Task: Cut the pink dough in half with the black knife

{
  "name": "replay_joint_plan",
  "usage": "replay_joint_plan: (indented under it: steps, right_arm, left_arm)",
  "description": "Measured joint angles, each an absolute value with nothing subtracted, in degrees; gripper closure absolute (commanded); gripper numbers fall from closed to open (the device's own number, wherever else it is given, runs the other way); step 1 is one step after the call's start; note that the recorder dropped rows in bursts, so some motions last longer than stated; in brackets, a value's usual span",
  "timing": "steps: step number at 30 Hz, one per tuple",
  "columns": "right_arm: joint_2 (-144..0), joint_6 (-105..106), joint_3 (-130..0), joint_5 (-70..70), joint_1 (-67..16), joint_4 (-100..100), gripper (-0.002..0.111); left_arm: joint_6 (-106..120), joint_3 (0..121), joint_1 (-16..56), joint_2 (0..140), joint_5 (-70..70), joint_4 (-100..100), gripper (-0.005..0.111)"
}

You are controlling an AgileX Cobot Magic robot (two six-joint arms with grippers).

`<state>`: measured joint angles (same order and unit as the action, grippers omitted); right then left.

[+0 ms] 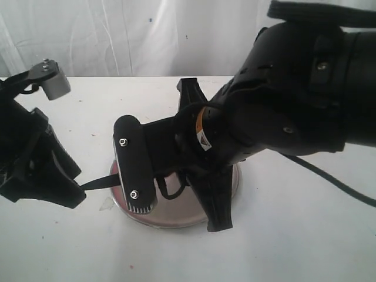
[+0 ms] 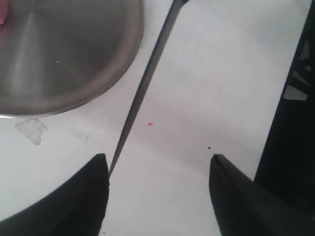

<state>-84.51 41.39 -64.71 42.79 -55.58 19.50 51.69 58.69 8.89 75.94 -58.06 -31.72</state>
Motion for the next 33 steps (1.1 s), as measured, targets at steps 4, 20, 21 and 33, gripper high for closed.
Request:
replay_joint_plan:
  steps: [4,20,21,33]
  right_arm:
    - [-84.5,41.4,-64.6,42.4,-55.6,21.0,0.108]
    - [-84.5,41.4,-64.6,40.3,-57.6,21.7,0.108]
    - [-84.5,41.4,-64.6,40.3,-57.6,21.7,0.108]
    - [-84.5,41.4,-64.6,40.3,-57.6,21.7,0.108]
  left_arm:
    - [53.8,59.3,9.6,78.2,-58.3,-31.7,0.044]
    - [59.0,59.4,10.0,79.8,-51.8,-35.3,0.062]
    - [59.2,59.4,10.0,79.8,-51.7,-35.6,0.061]
    - [60.0,59.5,12.8,82.4,-51.5,-36.3,0.064]
